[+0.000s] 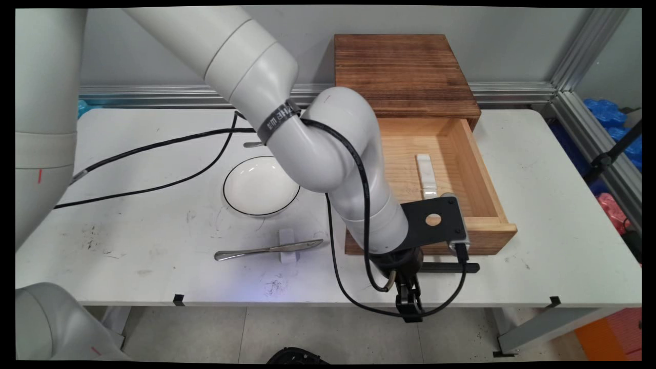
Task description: Open the drawer
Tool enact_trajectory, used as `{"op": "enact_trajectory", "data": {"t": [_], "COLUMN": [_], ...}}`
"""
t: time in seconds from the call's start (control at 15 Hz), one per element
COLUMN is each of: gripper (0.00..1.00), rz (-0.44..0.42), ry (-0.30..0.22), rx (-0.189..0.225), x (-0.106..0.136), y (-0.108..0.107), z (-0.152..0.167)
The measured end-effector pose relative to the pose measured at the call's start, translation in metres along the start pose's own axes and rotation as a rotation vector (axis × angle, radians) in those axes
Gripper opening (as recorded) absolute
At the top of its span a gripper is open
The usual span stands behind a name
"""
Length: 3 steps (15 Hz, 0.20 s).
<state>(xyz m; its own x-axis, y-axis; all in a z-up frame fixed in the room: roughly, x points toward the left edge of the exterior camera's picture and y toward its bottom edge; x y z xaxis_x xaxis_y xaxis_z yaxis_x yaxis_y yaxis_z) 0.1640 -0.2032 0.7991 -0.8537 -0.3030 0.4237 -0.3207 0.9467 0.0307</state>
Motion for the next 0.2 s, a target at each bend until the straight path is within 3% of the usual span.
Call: {"op": "enact_trajectory", "data": {"t": [0.2], "gripper": [1.0], "rz": [-0.001], "ry": [0.002], "rx": [0.003], "x": [0.0004], "y": [-0.0007], "z": [-0.0018]}}
